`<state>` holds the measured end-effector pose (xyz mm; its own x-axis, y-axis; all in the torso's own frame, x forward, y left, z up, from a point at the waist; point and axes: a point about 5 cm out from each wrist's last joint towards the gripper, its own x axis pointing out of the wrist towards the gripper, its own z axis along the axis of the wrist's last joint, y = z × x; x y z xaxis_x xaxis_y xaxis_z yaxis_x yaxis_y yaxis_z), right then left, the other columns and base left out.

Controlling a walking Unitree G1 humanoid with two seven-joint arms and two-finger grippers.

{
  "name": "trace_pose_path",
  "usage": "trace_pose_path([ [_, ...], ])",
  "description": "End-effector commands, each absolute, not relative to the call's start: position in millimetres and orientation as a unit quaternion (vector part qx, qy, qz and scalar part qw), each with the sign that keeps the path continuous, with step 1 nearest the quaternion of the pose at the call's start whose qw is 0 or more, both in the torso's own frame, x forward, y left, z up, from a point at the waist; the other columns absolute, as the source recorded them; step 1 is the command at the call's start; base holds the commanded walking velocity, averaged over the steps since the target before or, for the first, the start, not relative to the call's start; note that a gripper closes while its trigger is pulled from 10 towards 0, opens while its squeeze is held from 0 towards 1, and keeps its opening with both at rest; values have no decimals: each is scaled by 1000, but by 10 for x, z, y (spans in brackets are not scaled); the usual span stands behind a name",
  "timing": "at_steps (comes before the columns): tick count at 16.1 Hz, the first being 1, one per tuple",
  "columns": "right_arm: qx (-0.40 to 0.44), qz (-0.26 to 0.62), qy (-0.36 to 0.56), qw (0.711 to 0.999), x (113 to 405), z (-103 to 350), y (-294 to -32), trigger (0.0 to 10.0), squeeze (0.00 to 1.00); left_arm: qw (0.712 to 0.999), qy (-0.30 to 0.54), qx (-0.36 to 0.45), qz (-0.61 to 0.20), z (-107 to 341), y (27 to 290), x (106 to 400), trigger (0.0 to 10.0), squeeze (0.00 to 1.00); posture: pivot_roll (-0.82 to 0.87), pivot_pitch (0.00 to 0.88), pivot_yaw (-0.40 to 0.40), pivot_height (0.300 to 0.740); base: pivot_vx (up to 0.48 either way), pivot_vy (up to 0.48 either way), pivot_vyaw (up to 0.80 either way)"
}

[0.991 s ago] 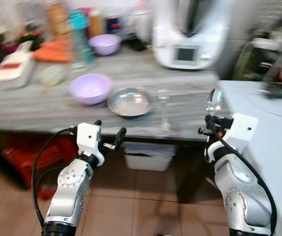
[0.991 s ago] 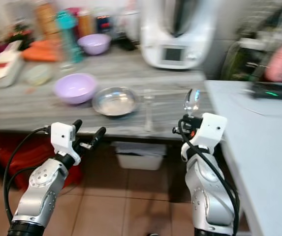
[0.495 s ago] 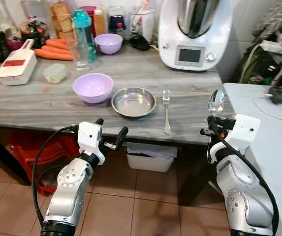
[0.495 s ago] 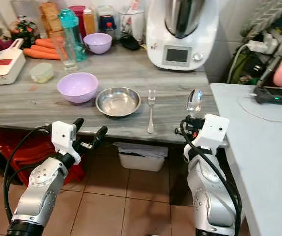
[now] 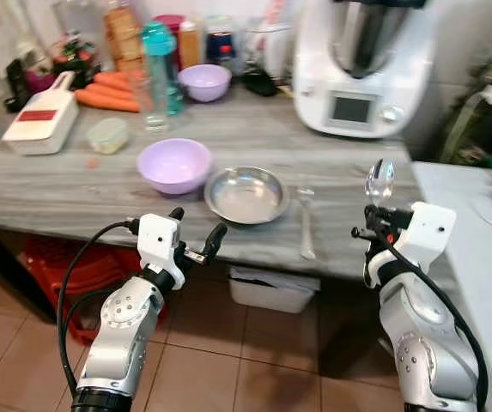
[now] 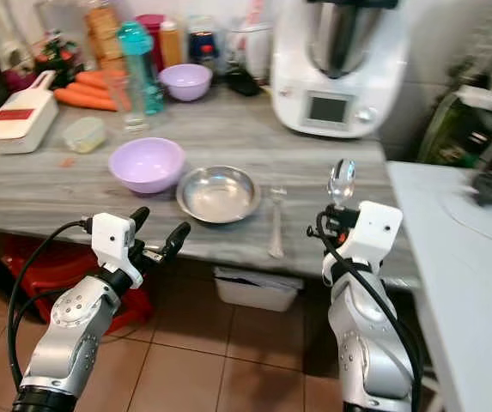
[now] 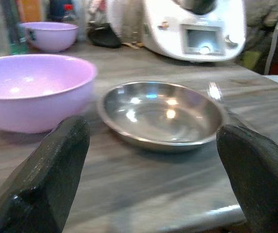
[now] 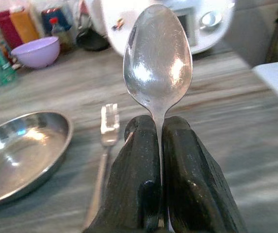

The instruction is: Setting the table

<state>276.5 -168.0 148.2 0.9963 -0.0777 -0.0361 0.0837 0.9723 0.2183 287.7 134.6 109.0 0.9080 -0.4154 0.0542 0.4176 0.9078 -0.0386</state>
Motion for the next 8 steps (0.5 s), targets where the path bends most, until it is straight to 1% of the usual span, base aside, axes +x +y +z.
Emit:
trace_pose_path([
  [1, 107, -46, 5, 993, 2751, 1509, -1695, 10000, 0, 976, -27, -21, -217, 1111, 1342, 2855, 10000, 0, -65, 54, 2, 740, 330, 0, 0],
  [7, 103, -50, 7, 993, 2741, 1494, -1706, 10000, 0, 976, -25, -24, -216, 1104, 1359, 2811, 10000, 0, -67, 55, 1, 740, 319, 0, 0],
  [8, 102, -50, 7, 993, 2736, 1490, -1711, 10000, 0, 977, -24, -24, -211, 1103, 1366, 2804, 10000, 0, -66, 58, -2, 740, 0, 0, 0],
])
